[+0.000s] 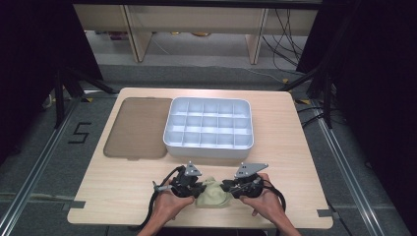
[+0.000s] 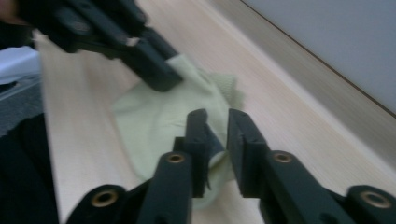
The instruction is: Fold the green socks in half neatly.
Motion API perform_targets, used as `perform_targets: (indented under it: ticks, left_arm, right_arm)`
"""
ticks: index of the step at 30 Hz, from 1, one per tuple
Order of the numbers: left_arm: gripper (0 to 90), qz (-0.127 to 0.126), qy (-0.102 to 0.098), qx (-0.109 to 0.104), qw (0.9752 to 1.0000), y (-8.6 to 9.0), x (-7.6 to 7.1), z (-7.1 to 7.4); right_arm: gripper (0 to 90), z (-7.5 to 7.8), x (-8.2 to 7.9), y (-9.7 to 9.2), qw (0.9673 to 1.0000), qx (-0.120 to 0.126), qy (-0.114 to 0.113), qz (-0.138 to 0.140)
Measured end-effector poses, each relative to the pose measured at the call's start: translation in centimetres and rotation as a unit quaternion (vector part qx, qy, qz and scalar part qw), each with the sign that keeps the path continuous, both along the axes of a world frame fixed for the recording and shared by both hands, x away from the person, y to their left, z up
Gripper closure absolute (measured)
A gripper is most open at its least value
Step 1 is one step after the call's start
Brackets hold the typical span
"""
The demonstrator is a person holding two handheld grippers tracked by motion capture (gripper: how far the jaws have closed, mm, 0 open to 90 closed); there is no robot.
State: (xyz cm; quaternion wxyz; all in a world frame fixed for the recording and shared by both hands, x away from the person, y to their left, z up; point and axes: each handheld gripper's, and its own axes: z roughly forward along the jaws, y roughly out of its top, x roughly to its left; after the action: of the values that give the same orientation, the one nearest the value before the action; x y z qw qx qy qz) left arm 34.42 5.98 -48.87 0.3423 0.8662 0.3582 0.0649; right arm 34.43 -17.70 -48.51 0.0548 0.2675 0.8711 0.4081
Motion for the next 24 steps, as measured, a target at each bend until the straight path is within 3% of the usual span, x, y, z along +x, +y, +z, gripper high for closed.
perform_targets:
  ticks: [4,10,13,14,17,22,24]
  left_arm:
    - [83.0,0.0,-0.001,0.007,1.0,0.0,0.2,0.5]
    - [83.0,-0.006,-0.003,0.021,0.9998,-0.3,0.4,0.9]
    - [83.0,-0.005,-0.007,0.019,0.9998,-0.4,0.4,0.9]
    - [83.0,-0.002,-0.003,0.019,0.9998,-0.5,0.4,0.9]
    - [83.0,-0.007,-0.006,0.023,0.9997,-0.5,0.5,0.9]
    - [83.0,-0.007,0.0,0.024,0.9997,-0.4,0.4,0.8]
    - [83.0,-0.012,-0.008,0.028,0.9995,-0.4,0.3,0.8]
  right_arm:
    - [87.6,-0.1,-0.7,1.1,0.9993,0.0,-0.001,0.037]
    - [88.3,-0.8,-1.1,2.5,0.998,-0.007,0.003,0.063]
    - [88.3,-1.1,-1.3,3.1,0.9967,-0.015,0.003,0.079]
    - [88.4,-1.5,-1.4,3.6,0.9956,-0.029,0.002,0.089]
    - [88.8,-2.0,-1.3,3.8,0.9952,-0.039,0.003,0.09]
    - [88.2,-1.6,-1.2,3.6,0.9957,-0.027,0.0,0.089]
    - [88.2,-1.4,-1.1,3.4,0.9967,-0.02,0.001,0.078]
